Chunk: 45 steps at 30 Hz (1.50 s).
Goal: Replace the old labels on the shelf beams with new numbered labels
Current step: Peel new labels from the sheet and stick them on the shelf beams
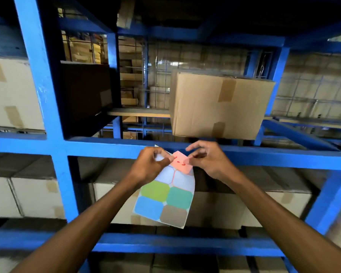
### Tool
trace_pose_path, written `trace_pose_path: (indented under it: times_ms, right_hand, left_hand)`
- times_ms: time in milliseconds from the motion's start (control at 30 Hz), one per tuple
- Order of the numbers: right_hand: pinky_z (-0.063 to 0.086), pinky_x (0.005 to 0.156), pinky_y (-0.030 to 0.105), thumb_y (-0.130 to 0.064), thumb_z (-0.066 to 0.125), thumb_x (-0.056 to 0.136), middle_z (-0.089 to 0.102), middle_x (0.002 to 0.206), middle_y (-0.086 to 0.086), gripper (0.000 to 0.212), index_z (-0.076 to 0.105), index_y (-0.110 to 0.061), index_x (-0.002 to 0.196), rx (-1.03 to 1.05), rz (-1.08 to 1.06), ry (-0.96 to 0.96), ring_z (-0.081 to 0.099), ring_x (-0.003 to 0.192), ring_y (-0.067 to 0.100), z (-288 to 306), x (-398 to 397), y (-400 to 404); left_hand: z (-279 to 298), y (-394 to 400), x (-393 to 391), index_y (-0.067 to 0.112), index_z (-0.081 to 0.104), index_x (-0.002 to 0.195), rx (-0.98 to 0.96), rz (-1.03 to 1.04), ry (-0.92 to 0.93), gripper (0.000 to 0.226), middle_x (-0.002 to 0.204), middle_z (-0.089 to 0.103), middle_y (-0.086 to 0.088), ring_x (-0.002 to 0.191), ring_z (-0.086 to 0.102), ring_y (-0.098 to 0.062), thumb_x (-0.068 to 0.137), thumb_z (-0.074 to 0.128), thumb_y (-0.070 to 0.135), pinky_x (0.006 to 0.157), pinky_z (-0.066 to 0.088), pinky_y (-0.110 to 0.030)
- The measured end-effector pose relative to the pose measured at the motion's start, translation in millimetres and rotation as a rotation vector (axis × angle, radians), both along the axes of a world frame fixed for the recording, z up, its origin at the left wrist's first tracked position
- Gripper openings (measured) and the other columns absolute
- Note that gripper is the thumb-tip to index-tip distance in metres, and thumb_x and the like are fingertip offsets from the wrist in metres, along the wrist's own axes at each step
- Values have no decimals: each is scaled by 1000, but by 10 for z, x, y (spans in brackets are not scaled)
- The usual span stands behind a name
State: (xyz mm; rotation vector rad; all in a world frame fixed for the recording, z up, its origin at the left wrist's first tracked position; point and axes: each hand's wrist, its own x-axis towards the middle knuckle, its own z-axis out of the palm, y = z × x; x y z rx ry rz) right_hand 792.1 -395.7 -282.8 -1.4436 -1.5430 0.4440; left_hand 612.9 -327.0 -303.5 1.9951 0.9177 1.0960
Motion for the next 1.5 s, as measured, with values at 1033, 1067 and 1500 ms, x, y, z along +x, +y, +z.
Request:
trace_pose_path:
  times_ms: [1033,1067,1500]
  right_hand:
    - [57,78,42,-3,68,76,72,71,-2,60,47,-20,130,-8,21,-542,68,72,11,66,244,741]
    - [57,78,42,-3,69,76,72,72,-2,61,47,-21,130,-12,19,-546,68,72,11,69,241,742]
    - [58,77,42,-3,71,76,72,71,-2,62,47,-21,131,-7,2,-524,68,71,8,59,214,763]
  left_hand:
    - [-456,791,218,14,65,73,-97,223,606,105,64,68,-5,73,62,-17,47,16,103,67,37,-31]
    - [-459,798,224,15,65,73,-94,223,603,104,64,69,-5,73,62,-17,47,16,103,66,38,-30]
    - [-486,856,238,15,60,63,-30,256,614,95,65,67,-4,72,62,-16,52,18,99,67,40,-30]
